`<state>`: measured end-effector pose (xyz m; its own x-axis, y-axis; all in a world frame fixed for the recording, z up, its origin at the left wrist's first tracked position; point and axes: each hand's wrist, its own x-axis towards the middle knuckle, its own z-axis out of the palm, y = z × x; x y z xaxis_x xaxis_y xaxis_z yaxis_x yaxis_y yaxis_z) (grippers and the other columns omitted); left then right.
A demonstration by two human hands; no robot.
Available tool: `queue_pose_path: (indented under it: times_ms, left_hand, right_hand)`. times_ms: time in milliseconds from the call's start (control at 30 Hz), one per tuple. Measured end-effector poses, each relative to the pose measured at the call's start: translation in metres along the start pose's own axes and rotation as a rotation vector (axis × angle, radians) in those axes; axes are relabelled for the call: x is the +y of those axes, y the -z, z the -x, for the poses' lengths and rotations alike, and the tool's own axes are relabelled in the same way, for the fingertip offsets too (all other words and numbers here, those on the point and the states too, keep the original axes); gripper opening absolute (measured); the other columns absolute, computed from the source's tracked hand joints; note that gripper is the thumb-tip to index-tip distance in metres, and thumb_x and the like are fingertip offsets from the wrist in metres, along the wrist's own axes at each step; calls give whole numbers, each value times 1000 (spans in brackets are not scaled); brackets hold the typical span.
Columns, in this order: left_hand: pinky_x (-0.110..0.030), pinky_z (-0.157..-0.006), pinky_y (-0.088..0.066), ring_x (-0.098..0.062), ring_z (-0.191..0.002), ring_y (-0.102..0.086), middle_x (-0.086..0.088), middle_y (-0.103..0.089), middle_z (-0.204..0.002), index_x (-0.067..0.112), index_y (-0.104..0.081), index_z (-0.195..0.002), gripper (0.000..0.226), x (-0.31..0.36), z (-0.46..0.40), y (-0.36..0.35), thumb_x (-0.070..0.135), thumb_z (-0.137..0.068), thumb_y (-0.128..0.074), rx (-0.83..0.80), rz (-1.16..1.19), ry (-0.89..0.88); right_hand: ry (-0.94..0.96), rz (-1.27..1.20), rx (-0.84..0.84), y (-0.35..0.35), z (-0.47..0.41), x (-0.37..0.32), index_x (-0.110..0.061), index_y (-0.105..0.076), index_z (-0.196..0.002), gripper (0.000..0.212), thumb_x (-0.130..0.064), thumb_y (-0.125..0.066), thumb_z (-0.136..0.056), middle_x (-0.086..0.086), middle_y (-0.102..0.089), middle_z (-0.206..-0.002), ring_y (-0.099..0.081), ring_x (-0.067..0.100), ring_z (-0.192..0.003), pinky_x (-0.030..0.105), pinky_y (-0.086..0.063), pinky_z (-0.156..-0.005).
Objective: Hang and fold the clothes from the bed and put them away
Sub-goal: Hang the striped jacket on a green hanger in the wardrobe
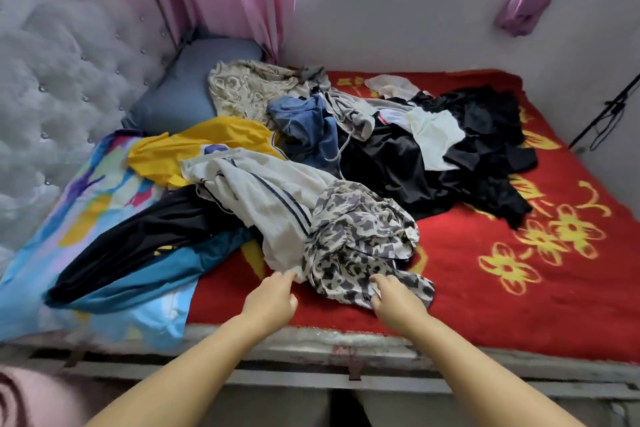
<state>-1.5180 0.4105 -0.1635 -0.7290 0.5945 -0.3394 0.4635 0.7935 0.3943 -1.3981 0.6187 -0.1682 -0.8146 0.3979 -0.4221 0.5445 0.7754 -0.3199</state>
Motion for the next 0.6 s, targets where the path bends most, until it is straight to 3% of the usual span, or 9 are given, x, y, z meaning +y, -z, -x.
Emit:
queue_pose_path:
  times_ms: [100, 233, 400, 467, 533, 600]
  left_hand:
    - [-38, -89, -48, -23, -117, -49, -4, -50, -128, 22, -36, -141, 49, -14, -52, 7, 21, -93, -42, 1, 60, 146]
    - [-36, -85, -49, -24, -110, -53, -6, -52, -123, 20, -41, -138, 47, -37, -124, 16, 20, -92, -42, 33, 191, 320]
    - [-39, -92, -47, -27, -109, -51, -11, -43, -128, 13, -33, -141, 47, -60, -206, 11, 24, -96, -44, 123, 387, 516]
    - [-41, -95, -45, -29, -114, -48, -14, -41, -132, 11, -32, -139, 49, -70, -237, 8, 25, -95, -48, 234, 520, 615]
    - [-45, -99, -44, -31, -120, -46, -16, -41, -137, 11, -30, -142, 57, -84, -266, 8, 29, -94, -54, 381, 741, 722]
    - [-44, -106, -38, -32, -130, -40, -15, -31, -148, 14, -16, -151, 75, -99, -289, 9, 34, -92, -58, 457, 951, 830]
  right_hand:
    - [95, 44, -66, 14, -71, -15, -18, -40, -135, 37, -23, -37, -98, 6, -47, -130, -56, 23, -100, 36, -50, -79]
    - [226, 100, -127, 30, -167, -48, -17, -39, -138, 40, -22, -37, -98, 6, -45, -136, -52, 26, -116, 38, -48, -91]
    - [358, 85, -148, 27, -276, -100, -15, -43, -133, 37, -17, -37, -96, 8, -44, -134, -51, 28, -113, 35, -46, -87]
    - [408, 33, -130, 16, -312, -119, -15, -37, -137, 42, -17, -40, -95, 10, -35, -141, -46, 28, -119, 34, -45, -87]
    - [433, -31, -70, 2, -341, -133, -18, -23, -146, 56, -22, -46, -95, 8, -18, -153, -30, 29, -136, 38, -39, -98]
    - [425, -69, -53, -14, -368, -142, -21, -8, -152, 74, -34, -53, -94, 7, -7, -158, -19, 27, -143, 38, -32, -107]
